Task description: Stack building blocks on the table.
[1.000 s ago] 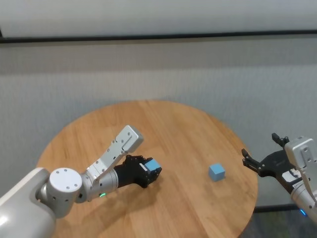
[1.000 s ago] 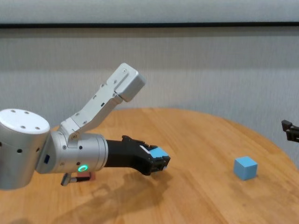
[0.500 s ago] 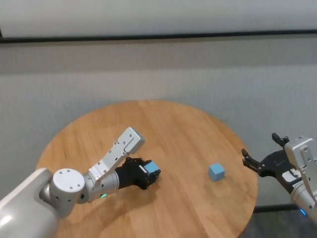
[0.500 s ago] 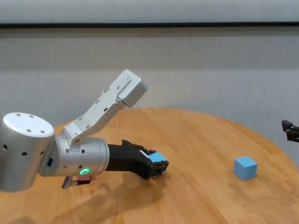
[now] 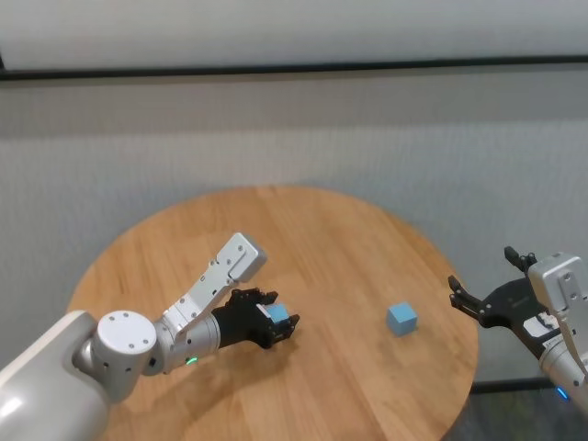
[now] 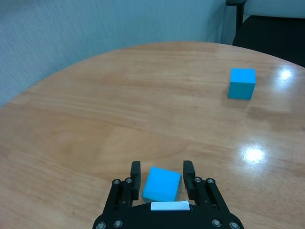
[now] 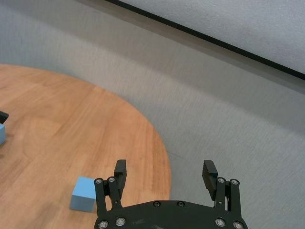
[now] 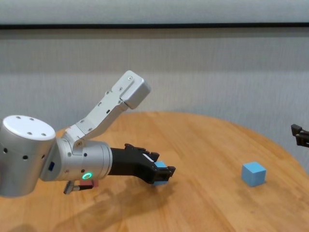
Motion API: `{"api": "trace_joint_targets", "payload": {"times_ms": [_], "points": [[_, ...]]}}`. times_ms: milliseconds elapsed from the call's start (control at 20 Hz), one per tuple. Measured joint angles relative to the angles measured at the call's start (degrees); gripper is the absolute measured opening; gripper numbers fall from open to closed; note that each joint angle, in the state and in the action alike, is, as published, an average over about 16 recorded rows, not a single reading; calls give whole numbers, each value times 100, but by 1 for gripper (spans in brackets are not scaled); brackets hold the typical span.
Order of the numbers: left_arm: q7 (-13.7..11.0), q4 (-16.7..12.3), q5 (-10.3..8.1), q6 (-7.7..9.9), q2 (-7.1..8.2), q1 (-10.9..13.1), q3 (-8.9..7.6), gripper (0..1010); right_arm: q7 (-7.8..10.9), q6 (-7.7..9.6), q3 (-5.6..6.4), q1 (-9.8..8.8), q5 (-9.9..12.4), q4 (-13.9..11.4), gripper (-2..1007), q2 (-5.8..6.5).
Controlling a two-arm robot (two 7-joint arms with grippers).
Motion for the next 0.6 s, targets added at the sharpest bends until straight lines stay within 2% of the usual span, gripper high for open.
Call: {"api": "trace_joint_targets", "payload": {"times_ms": [300, 600], "points": [[-11, -436, -62, 107, 154, 162, -113, 741, 0, 0, 0, 0, 0, 0, 1004, 0], [-33, -1219, -187, 233, 499, 475, -263, 901, 0, 0, 0, 0, 0, 0, 1004, 0]]}}
